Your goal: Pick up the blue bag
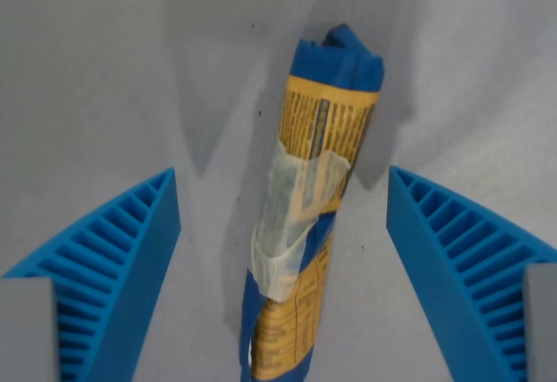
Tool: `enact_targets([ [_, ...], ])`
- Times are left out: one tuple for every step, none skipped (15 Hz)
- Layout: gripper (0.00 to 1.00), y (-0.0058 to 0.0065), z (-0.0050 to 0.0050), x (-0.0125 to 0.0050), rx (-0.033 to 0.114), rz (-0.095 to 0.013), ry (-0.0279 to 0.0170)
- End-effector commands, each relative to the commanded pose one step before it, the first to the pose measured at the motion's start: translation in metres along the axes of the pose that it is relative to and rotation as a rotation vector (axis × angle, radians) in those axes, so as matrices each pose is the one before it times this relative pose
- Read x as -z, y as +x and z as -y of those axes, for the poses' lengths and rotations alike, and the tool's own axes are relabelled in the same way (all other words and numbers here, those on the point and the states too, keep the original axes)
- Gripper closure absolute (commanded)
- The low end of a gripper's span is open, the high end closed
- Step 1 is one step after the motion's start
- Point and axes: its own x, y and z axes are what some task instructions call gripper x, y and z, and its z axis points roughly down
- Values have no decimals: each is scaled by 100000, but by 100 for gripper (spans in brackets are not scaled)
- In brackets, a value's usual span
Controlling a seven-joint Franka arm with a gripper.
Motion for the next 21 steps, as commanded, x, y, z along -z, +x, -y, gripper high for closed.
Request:
enact_targets([
  [100, -120, -285, 296, 497, -6450, 1075],
  [100, 0, 0, 0, 0, 0, 0],
  [100, 0, 0, 0, 0, 0, 0],
  [100, 0, 0, 0, 0, 0, 0],
  [100, 0, 0, 0, 0, 0, 0],
  [100, 0, 0, 0, 0, 0, 0],
  [100, 0, 0, 0, 0, 0, 0],
  [100, 0, 0, 0, 0, 0, 0],
  [100, 0, 0, 0, 0, 0, 0],
  [100, 0, 0, 0, 0, 0, 0],
  [100, 0, 0, 0, 0, 0, 0],
  [100, 0, 0, 0, 0, 0, 0],
  [100, 0, 0, 0, 0, 0, 0],
  [100, 0, 0, 0, 0, 0, 0],
  [100, 0, 0, 0, 0, 0, 0],
  [100, 199, 174, 500, 72, 82, 8],
  [100, -6, 74, 500, -24, 461, -29],
  [100, -60, 43, 500, -38, 718, -50],
  [100, -79, 46, 500, -31, 797, -59],
  [100, -98, 15, 500, -69, 844, -58],
  [100, -20, 30, 500, -55, 687, -34],
])
